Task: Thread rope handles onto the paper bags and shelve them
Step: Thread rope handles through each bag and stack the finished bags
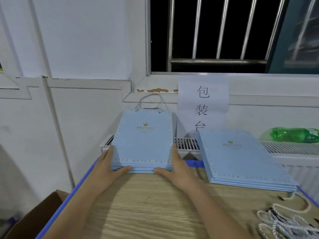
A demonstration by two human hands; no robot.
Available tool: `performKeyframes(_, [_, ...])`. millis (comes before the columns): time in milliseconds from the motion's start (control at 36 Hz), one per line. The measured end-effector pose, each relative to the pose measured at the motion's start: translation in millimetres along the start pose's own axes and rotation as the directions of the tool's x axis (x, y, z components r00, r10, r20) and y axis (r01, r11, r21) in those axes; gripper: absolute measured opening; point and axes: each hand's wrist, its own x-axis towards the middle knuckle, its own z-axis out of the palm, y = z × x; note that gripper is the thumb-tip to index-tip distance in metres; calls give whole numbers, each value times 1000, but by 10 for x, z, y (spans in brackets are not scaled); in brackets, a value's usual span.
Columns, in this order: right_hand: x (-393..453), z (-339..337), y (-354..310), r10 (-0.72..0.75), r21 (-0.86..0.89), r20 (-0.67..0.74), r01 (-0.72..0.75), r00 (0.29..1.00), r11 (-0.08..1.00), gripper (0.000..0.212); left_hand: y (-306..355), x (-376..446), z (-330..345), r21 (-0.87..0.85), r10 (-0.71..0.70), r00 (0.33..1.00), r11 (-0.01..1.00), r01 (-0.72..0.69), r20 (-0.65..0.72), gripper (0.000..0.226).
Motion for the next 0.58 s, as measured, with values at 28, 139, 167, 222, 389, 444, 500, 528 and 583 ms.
performKeyframes(28, [4, 0, 6, 6, -12, 1, -6, 1000, 1000, 112, 2, 0, 3, 10, -15, 1000, 1000, 15, 8, 98])
performKeyframes(139, [0, -16, 9, 26, -21, 10, -26, 1000, 999, 112, -38, 18, 6, 81, -46, 999, 996, 45, 18, 104])
performKeyframes(167, [-7, -21, 3, 35, -25, 10, -35, 999, 999, 112, -46, 26, 0, 103, -58, 998, 993, 55, 25, 105])
performKeyframes(222, [-26, -35, -20, 61, -46, 10, -61, 998, 997, 112, -23, 15, -21, 138, -76, 996, 988, 69, 44, 108])
performKeyframes(389, [-61, -79, -107, 103, -161, 40, -96, 994, 982, 111, 41, 4, -68, 223, -95, 990, 972, 70, 103, 96])
performKeyframes(444, [-66, -90, -142, 102, -190, 36, -93, 994, 977, 111, 100, 14, -122, 296, -111, 983, 953, 63, 149, 89])
performKeyframes(500, [-104, -103, -190, 83, -196, 37, -74, 996, 978, 113, 174, 26, -168, 430, -158, 970, 900, 65, 184, 101])
performKeyframes(528, [-129, -112, -208, 71, -178, 39, -63, 997, 982, 114, 210, 33, -180, 486, -168, 969, 872, 61, 179, 108])
performKeyframes(583, [-199, -166, -256, 29, -115, 24, -26, 999, 993, 111, 304, 36, -186, 546, -167, 977, 835, 69, 131, 113])
